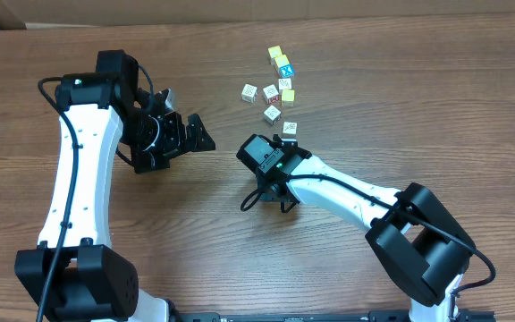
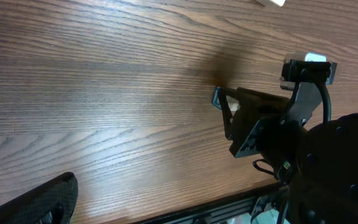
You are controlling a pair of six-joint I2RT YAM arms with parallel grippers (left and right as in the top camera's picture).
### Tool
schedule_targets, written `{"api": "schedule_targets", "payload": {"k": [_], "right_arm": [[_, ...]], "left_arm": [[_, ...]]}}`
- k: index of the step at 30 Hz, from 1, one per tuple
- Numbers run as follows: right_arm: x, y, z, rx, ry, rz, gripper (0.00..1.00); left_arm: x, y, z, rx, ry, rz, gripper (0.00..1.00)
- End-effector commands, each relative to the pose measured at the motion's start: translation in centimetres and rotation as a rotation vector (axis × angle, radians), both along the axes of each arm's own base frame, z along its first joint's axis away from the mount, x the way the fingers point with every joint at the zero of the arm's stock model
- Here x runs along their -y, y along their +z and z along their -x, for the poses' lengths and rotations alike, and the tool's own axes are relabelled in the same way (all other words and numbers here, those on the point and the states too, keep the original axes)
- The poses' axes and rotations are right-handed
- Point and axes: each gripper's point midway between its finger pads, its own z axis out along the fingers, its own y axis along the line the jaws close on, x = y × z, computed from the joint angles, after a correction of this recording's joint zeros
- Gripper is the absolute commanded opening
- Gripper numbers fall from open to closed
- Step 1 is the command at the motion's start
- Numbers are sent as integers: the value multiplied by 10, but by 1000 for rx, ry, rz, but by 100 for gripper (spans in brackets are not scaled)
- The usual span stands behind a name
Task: Flip 4 blocks
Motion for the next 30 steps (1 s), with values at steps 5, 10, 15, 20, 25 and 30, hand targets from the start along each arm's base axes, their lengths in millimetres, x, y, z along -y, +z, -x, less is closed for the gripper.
{"api": "schedule_targets", "payload": {"k": [5,10,15,20,25,30], "right_arm": [[-1,-1,6,-33,14,-11,34],[0,-1,8,-39,14,-4,34],[1,-1,9,-43,14,-1,34],[1,-2,9,-44,14,0,34],[2,-2,10,-48,15,4,34],[6,-2,14,-64,14,22,33]], "left_arm": [[1,4,-4,21,-14,-4,100],[1,4,-4,22,-14,-4,100],[1,4,-4,22,-14,-4,100],[1,4,-4,22,-14,-4,100],[1,4,-4,22,-14,-4,100],[1,4,-4,22,-14,-4,100]]}}
